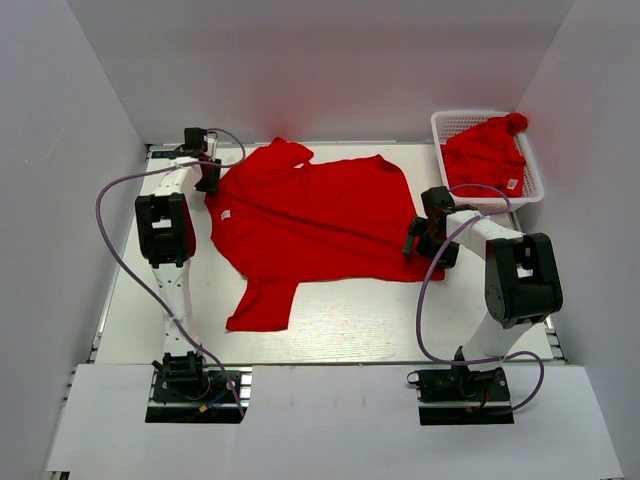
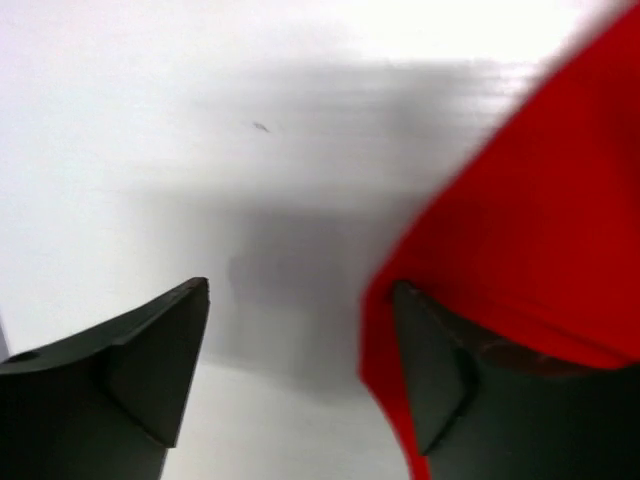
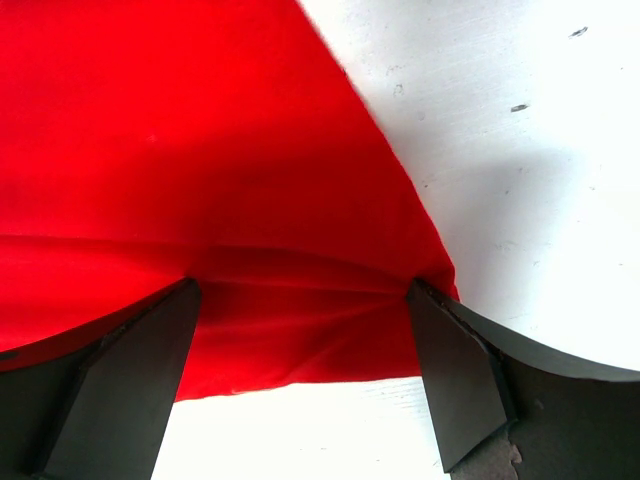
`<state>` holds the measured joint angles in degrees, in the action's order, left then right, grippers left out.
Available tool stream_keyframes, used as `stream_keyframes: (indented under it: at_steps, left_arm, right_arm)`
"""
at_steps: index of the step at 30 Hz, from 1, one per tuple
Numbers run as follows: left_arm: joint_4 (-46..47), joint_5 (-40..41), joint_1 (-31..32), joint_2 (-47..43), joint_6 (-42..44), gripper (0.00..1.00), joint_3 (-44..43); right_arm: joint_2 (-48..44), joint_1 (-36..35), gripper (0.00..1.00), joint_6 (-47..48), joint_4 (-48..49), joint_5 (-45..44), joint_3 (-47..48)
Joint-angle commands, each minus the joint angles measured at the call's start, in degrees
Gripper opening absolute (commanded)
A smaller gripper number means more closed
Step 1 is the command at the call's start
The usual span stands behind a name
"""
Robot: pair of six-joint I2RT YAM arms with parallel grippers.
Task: Fold and stack the t-shirts
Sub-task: Flatten out the tshirt
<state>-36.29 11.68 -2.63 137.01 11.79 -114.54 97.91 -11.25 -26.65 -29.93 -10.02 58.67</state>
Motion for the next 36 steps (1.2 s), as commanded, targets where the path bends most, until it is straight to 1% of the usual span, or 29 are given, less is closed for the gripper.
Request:
stream_keyframes:
  at_steps: [1, 2, 5, 6, 8, 11, 12, 14, 17, 18, 19, 20, 22, 23, 25, 26, 28, 29, 32, 36]
  left_arm:
    - [-2.02, 0.01, -1.58, -0.87, -0.45, 0.88, -4.73]
    - [-2.03, 0.01, -1.58, -1.56, -0.45, 1.0, -5.6]
    - [-4.39, 0.01, -2.11, -3.15, -1.94, 1.0, -8.41]
    - [-5.53, 0.53, -2.11, -4.28, -2.99, 1.0, -10.77]
    - [-7.38, 0.53, -2.11, -6.31, -3.79, 1.0, -11.67]
    - [-9.23, -2.62, -1.59, -11.66, -6.69, 1.0, -10.63]
    - [-9.76, -5.68, -1.59, -13.16, -7.83, 1.0, -9.48]
    - [-10.54, -9.12, -1.58, -17.01, -11.08, 1.0, -7.11]
    - [-11.52, -17.89, -0.35, -20.02, -15.04, 1.0, -0.97]
    - [-10.56, -24.27, -0.35, -21.94, -15.91, 1.0, 3.66]
    - [-9.68, -26.17, 0.34, -23.01, -17.23, 1.0, 6.23]
    - [-8.72, -29.58, 0.35, -24.15, -18.63, 1.0, 11.74]
    - [-4.34, -32.5, 2.45, -28.0, -20.05, 1.0, 18.09]
    - [-2.92, -35.56, 3.07, -29.42, -21.36, 1.0, 23.87]
    - [-0.02, -36.11, 5.52, -31.97, -22.68, 1.0, 28.82]
    - [1.04, -36.12, 6.49, -34.59, -23.73, 1.0, 33.63]
    - [4.1, -37.51, 8.95, -36.8, -24.62, 1.0, 38.05]
    - [4.13, -38.04, 9.57, -37.6, -24.62, 1.0, 41.03]
    - [5.53, -35.16, 10.63, -39.36, -25.23, 1.0, 45.36]
    - [10.45, -36.12, 10.63, -40.51, -25.77, 1.0, 50.55]
  right_arm:
    - [0.62, 0.96, 0.9, 1.07, -2.67, -1.93, -0.49]
    - [0.27, 0.96, 0.9, 1.25, -2.41, -1.67, -0.4]
    - [-0.52, 0.79, 0.9, 2.22, -2.5, -0.79, 0.21]
    - [-1.05, 0.87, 0.9, 2.74, -2.41, -0.53, 0.21]
    - [-1.84, 0.61, 0.9, 4.24, -2.85, 0.0, 0.74]
    - [-3.95, 0.52, 0.9, 6.25, -2.06, 1.76, 1.52]
    - [-4.13, 0.44, 0.9, 6.7, -1.97, 2.72, 1.79]
    - [-5.71, 0.35, 0.9, 8.45, -2.15, 3.69, 3.02]
    - [-8.95, 0.08, 0.9, 10.3, -1.97, 5.79, 3.99]
    - [-9.31, -0.09, 0.9, 11.09, -1.97, 5.89, 4.69]
    - [-10.27, -0.27, 0.9, 11.62, -1.97, 5.98, 4.87]
    - [-11.15, -0.18, 0.9, 11.8, -1.88, 6.59, 5.22]
    - [-12.73, -0.44, 0.9, 11.98, -1.71, 6.77, 4.96]
    - [-12.92, -0.44, 0.9, 12.06, -1.1, 7.81, 4.35]
    - [-13.27, -0.62, 0.9, 11.63, -0.04, 9.57, 3.38]
    - [-13.27, -0.79, 0.9, 11.45, 0.22, 9.41, 2.68]
    - [-13.45, -1.06, 0.9, 10.92, 1.63, 9.49, 1.36]
    - [-13.36, -1.15, 0.9, 10.92, 1.89, 9.49, 0.92]
    - [-12.66, -1.15, 0.9, 10.39, 3.3, 9.41, -0.14]
    - [-10.56, -0.97, 0.9, 9.69, 5.06, 8.88, -1.28]
